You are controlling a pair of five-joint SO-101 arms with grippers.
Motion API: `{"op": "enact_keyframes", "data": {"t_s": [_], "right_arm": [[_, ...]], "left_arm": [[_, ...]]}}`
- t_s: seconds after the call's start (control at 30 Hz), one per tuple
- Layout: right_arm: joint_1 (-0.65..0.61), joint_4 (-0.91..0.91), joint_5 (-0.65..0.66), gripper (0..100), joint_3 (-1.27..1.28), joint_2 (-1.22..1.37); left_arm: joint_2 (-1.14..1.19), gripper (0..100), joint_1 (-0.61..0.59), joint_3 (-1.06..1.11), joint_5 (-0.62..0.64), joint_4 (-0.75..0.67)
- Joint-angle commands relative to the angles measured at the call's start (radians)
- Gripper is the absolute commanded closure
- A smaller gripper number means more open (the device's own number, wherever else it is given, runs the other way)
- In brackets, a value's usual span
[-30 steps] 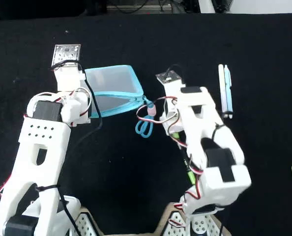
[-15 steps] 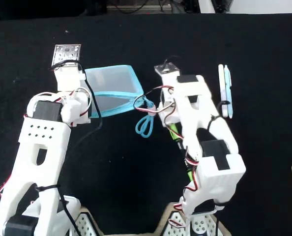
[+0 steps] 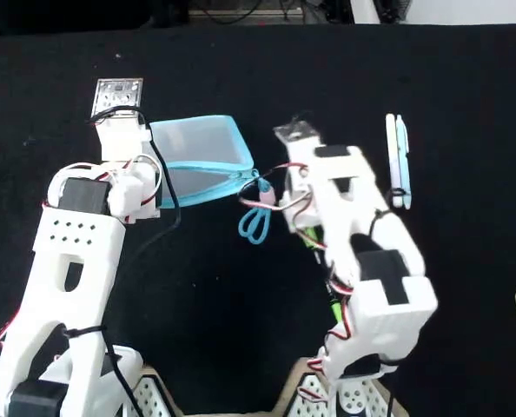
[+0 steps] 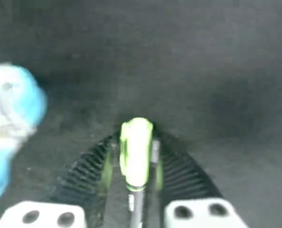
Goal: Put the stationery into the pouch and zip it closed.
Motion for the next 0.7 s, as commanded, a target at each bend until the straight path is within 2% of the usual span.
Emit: {"op": "enact_keyframes", "data": {"t_s": [0.0,0.27,0.37,0.57,0.67], "right_arm": [[0.057,0.037,-0.014,99.2,0.012,-0.113],[0.061,0.273,-0.015,98.7,0.012,-0.613],[0.06,0.278,-0.031,98.7,0.016,-0.789],[0.048,0.242,-0.235,98.7,0.016,-1.056],[-0.002,0.176,-0.261,98.7,0.048,-1.145]], "left_arm": [[0.02,97,-0.004,0.03,0.012,0.0],[0.02,97,0.001,0.03,0.014,0.0],[0.02,97,-0.002,0.03,0.014,0.0],[0.02,97,-0.004,0.03,0.014,0.0],[0.02,97,-0.004,0.03,0.014,0.0]]}}
